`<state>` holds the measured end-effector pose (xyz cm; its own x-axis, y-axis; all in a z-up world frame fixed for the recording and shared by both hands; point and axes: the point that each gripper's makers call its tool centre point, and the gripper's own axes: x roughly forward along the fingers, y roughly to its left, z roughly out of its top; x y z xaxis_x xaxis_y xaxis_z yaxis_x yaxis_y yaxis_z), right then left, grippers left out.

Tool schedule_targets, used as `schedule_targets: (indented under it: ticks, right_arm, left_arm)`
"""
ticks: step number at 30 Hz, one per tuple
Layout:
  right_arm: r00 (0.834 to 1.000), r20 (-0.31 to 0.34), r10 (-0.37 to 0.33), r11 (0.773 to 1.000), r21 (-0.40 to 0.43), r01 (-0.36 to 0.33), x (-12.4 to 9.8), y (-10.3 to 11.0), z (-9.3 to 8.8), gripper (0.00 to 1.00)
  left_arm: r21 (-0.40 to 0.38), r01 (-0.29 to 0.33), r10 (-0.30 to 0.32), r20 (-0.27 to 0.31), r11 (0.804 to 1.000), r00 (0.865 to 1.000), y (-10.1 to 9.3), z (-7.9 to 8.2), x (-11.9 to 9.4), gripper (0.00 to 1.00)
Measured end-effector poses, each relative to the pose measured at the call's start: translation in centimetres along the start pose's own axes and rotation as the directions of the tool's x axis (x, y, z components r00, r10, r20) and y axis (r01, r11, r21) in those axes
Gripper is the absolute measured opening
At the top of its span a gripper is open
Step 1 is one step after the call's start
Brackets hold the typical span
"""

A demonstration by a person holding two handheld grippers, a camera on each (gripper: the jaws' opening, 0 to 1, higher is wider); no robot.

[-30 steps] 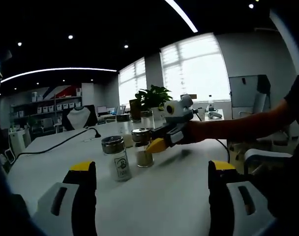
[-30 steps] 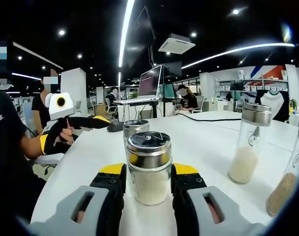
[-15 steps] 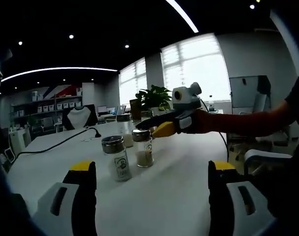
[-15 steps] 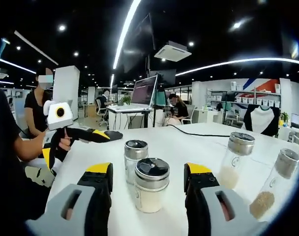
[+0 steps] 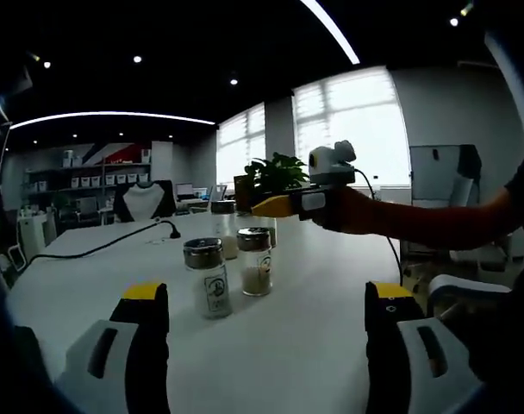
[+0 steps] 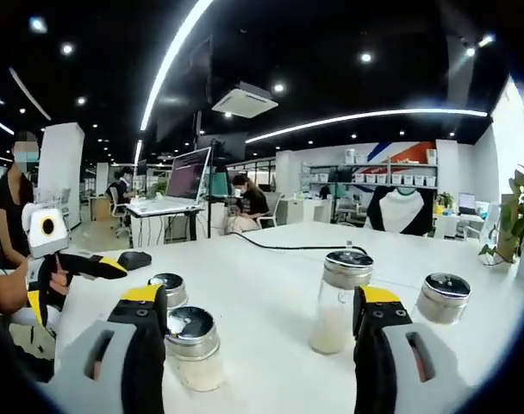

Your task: Rotate the seasoning bottle until the label or dispensing opening points toward the visible target arrow and the bottle remains upright within the marked orientation range

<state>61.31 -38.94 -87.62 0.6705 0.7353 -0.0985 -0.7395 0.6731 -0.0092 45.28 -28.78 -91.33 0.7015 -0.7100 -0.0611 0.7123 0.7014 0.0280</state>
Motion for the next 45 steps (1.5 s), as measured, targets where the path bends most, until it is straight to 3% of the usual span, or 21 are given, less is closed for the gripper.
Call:
schedule_targets:
  ticks: [3, 8, 11, 14, 16, 20, 29, 34, 36, 41, 45]
  right_arm:
    - [1.000, 0.010, -0.003, 0.999, 0.032, 0.002, 0.7, -0.5, -0.1, 0.98]
    - [0.999, 0.012, -0.033, 0.999, -0.009, 0.033, 2.0, -1.2, -0.6, 0.92]
    - [0.994, 0.021, -0.104, 0.993, -0.049, 0.105, 2.5, -2.5, -0.8, 0.87]
    - [0.982, 0.082, -0.168, 0.980, -0.096, 0.175, 2.9, -4.1, -0.3, 0.71]
    - [0.982, 0.061, -0.179, 0.980, -0.081, 0.184, 3.6, -4.7, -0.8, 0.69]
    - [0.966, 0.078, -0.248, 0.962, -0.094, 0.255, 4.1, -6.1, -0.4, 0.64]
    - [0.949, 0.092, -0.303, 0.941, -0.128, 0.313, 5.2, -7.2, -0.9, 0.51]
    - [0.946, 0.093, -0.310, 0.939, -0.123, 0.320, 5.4, -7.5, -1.2, 0.43]
    - [0.948, 0.120, -0.296, 0.944, -0.115, 0.309, 5.5, -7.2, -0.9, 0.40]
    - [0.944, 0.113, -0.311, 0.944, -0.082, 0.320, 5.6, -7.3, -0.9, 0.39]
    - [0.950, 0.097, -0.296, 0.951, -0.066, 0.303, 5.6, -7.2, -0.8, 0.38]
  left_arm:
    - [-0.004, 0.006, -0.006, -0.002, 1.000, 1.000, -0.2, -0.1, 0.2, 1.00]
    - [-0.005, 0.014, -0.014, -0.006, 1.000, 1.000, -0.4, -0.3, 0.4, 1.00]
    - [-0.003, 0.016, -0.016, -0.011, 1.000, 1.000, -0.5, -0.4, 0.5, 1.00]
    - [-0.004, 0.016, -0.016, -0.008, 1.000, 1.000, -0.5, -0.4, 0.5, 1.00]
    - [-0.010, 0.016, -0.017, -0.007, 1.000, 1.000, -0.5, -0.4, 0.6, 1.00]
    - [-0.003, 0.020, -0.020, -0.014, 1.000, 1.000, -0.6, -0.7, 0.6, 1.00]
    - [-0.009, 0.021, -0.021, -0.013, 1.000, 1.000, -0.5, -0.7, 0.6, 1.00]
    - [-0.009, 0.019, -0.019, -0.008, 1.000, 1.000, -0.4, -0.5, 0.5, 1.00]
    - [-0.012, 0.017, -0.017, -0.007, 1.000, 1.000, -0.3, -0.5, 0.5, 1.00]
    - [-0.012, 0.018, -0.018, -0.007, 1.000, 1.000, -0.4, -0.5, 0.5, 1.00]
    - [-0.010, 0.020, -0.020, -0.008, 1.000, 1.000, -0.5, -0.6, 0.5, 1.00]
